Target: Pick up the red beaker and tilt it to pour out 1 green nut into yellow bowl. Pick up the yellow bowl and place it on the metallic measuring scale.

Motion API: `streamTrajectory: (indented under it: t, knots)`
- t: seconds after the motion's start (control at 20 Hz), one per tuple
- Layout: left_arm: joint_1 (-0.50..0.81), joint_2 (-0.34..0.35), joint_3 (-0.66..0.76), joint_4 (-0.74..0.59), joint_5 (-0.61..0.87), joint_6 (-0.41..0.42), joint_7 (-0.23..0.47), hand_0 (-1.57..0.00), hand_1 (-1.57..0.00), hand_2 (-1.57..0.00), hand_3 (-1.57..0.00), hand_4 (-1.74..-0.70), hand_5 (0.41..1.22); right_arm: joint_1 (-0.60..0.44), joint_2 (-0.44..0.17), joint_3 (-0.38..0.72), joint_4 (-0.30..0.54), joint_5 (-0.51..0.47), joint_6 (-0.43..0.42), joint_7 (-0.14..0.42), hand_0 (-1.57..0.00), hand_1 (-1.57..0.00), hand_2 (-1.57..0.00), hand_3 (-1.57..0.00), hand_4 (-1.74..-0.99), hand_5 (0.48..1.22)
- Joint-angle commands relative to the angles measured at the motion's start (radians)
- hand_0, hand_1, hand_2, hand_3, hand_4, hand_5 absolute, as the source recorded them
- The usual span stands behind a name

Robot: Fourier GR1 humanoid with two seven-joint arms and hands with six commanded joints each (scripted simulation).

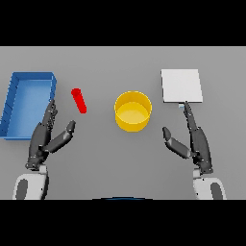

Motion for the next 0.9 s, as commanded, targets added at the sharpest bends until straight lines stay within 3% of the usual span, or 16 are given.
streamTrajectory:
  t: [0.0, 0.15, 0.35, 0.45, 0.7, 0.85]
  knots:
    - [-0.009, 0.000, -0.001, 0.008, -0.006, 0.003, 0.021, 0.00, 0.00, 0.00, 0.00, -1.10, 0.616, -0.014, -0.002, -0.002, -0.007, 0.005, -0.005, 0.024, 0.00, 0.00, 0.00, 0.00, -1.112, 0.659]
    - [-0.031, 0.010, 0.000, 0.037, -0.016, -0.002, 0.033, 0.00, 0.00, 0.00, 0.00, -1.09, 0.612, -0.006, -0.003, -0.011, -0.017, -0.029, 0.014, 0.029, 0.00, 0.00, 0.00, 0.00, -1.123, 0.653]
    - [-0.136, -0.003, 0.010, 0.165, -0.040, 0.016, -0.003, 0.00, 0.00, 0.00, 0.00, -1.13, 0.633, -0.025, 0.001, -0.018, -0.023, -0.040, 0.013, 0.061, 0.00, 0.00, 0.00, 0.00, -1.160, 0.651]
    - [-0.178, -0.011, 0.019, 0.223, -0.050, 0.032, -0.042, 0.00, 0.00, 0.00, 0.00, -1.15, 0.636, -0.011, -0.001, -0.023, -0.021, -0.055, 0.024, 0.046, 0.00, 0.00, 0.00, 0.00, -1.182, 0.655]
    - [-0.335, -0.004, 0.076, 0.430, -0.045, 0.053, -0.059, 0.00, 0.00, 0.00, 0.00, -1.15, 0.629, -0.015, 0.000, -0.027, -0.018, -0.065, 0.028, 0.033, 0.00, 0.00, 0.00, 0.00, -1.229, 0.667]
    - [-0.388, -0.020, 0.096, 0.528, -0.039, 0.062, -0.128, 0.00, 0.00, 0.00, 0.00, -1.18, 0.635, -0.020, 0.003, -0.021, -0.018, -0.057, 0.026, 0.039, 0.00, 0.00, 0.00, 0.00, -1.239, 0.668]
